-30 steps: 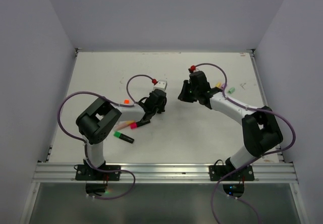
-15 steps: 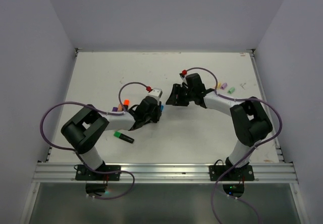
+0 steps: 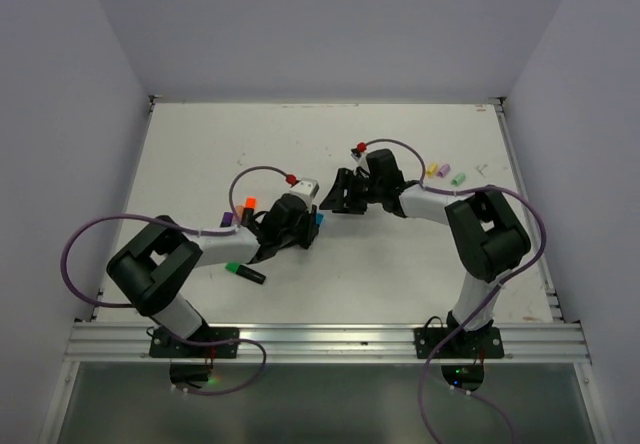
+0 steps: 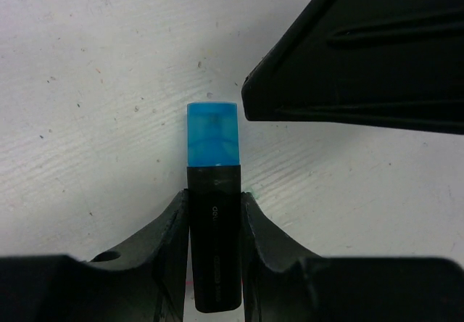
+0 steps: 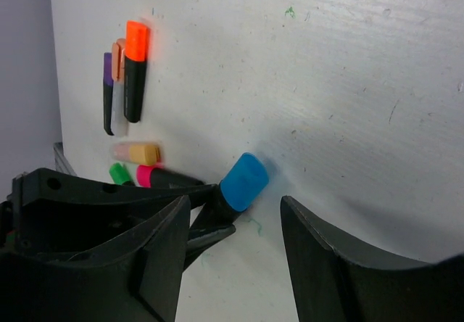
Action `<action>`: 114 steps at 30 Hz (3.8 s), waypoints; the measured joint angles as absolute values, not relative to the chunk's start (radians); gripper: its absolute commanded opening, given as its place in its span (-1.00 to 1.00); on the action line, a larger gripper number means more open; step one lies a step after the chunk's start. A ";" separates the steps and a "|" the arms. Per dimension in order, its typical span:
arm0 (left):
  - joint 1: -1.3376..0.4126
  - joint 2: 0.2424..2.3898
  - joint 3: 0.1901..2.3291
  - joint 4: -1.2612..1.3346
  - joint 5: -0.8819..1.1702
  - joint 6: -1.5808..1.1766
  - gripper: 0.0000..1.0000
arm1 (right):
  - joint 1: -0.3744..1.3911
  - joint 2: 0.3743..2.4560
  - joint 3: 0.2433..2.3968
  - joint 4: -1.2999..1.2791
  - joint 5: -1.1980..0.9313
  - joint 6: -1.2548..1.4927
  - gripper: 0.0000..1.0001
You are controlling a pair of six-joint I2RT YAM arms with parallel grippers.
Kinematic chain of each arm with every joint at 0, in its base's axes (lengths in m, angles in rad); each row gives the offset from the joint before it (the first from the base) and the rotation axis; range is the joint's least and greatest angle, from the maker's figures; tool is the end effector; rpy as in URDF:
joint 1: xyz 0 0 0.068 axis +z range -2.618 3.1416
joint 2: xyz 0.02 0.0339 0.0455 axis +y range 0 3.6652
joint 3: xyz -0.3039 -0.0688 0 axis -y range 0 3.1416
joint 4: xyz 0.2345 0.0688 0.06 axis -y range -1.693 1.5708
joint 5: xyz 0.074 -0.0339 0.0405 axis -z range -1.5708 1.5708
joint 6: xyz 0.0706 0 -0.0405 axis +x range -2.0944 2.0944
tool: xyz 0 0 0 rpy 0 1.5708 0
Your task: Open the pen caps
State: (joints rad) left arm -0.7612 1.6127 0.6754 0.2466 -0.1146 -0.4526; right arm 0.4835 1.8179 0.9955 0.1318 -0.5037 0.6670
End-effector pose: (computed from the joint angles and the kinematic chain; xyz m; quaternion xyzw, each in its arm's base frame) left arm 0.2452 -0.2225 0.1718 0.1147 0.8963 -0.2000 0.3789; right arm 0.3406 0.2173 0.1906 -0.0254 0.8822 0.4136 0.2235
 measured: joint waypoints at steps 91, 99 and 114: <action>-0.785 1.455 0.553 0.536 0.106 -0.443 -1.00 | 0.192 1.614 0.912 0.236 -0.645 0.901 -1.00; -0.759 1.448 0.498 0.442 0.124 -0.441 -1.00 | 0.047 1.607 0.949 0.218 -0.499 0.854 -1.00; -0.752 1.835 1.000 0.291 0.012 -0.482 -1.00 | -0.170 1.545 1.029 -0.273 -0.055 0.609 -1.00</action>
State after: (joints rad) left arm -0.7525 1.8347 1.0004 0.2909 0.0124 -0.4824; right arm -0.1696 1.5452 1.0286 -0.2726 -0.0551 0.6090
